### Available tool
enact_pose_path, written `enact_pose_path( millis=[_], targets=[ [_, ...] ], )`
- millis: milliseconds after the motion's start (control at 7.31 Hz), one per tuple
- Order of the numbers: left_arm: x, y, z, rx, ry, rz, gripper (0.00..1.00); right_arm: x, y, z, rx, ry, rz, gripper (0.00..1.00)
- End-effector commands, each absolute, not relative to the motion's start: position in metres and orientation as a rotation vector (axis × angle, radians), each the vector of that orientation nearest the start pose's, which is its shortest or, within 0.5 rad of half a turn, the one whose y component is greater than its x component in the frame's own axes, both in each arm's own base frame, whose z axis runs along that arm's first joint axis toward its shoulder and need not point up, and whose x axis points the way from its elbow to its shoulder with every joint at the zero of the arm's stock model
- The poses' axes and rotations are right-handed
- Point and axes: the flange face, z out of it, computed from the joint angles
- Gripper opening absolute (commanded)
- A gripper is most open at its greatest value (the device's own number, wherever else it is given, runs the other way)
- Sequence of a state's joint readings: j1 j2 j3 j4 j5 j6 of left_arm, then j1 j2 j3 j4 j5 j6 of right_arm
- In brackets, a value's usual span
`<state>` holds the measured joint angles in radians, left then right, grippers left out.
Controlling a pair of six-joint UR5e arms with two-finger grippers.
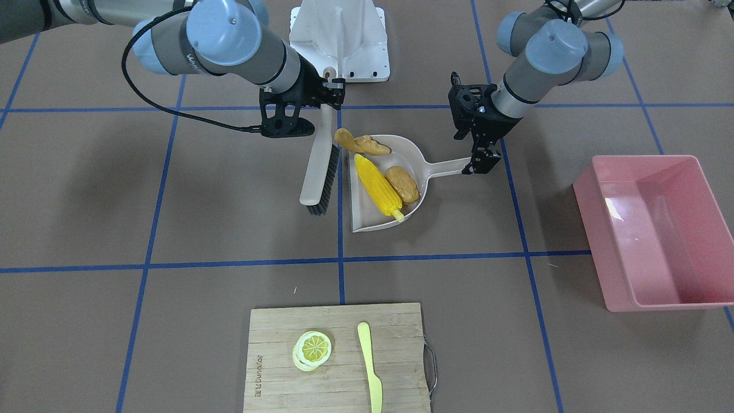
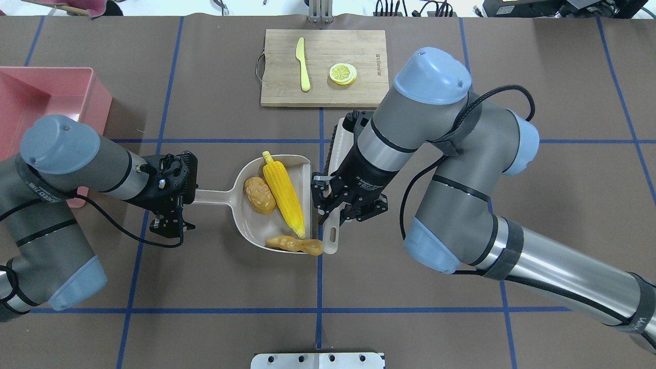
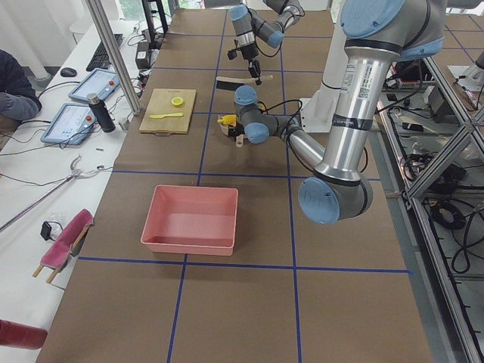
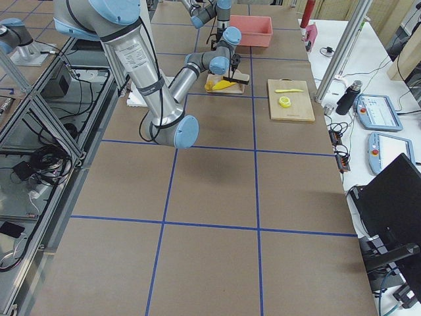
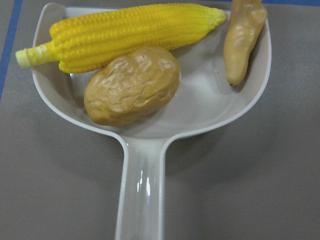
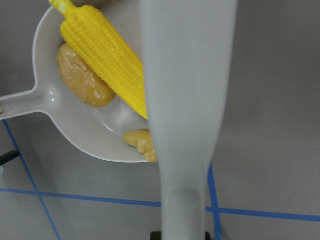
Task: Sweep and dump trash into bin
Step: 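Sweep the ginger root into the dustpan with the brush in the right gripper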
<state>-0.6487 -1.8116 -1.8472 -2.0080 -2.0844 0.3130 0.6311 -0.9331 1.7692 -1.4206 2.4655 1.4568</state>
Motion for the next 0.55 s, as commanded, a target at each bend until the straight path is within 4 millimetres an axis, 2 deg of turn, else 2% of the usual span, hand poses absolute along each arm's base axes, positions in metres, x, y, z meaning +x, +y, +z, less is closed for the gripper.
enact_pose_path(
  millis=[0, 137, 274, 410],
  targets=[
    [0.403, -0.412, 0.351, 0.813, 0.794, 1.353, 0.88, -0.449, -0.410, 0.187, -0.460, -1.078, 0.041, 0.00],
    [0.404, -0.413, 0.354, 0.807, 0.793, 1.352, 0.88, -0.454, -0.406, 0.189, -0.474, -1.058, 0.021, 0.00],
    [0.406, -0.414, 0.354, 0.802, 0.793, 1.342, 0.88, -0.466, -0.387, 0.185, -0.525, -1.035, -0.006, 0.00],
    [0.410, -0.417, 0.352, 0.799, 0.790, 1.329, 0.88, -0.486, -0.356, 0.188, -0.577, -0.984, -0.040, 0.00]
  ],
)
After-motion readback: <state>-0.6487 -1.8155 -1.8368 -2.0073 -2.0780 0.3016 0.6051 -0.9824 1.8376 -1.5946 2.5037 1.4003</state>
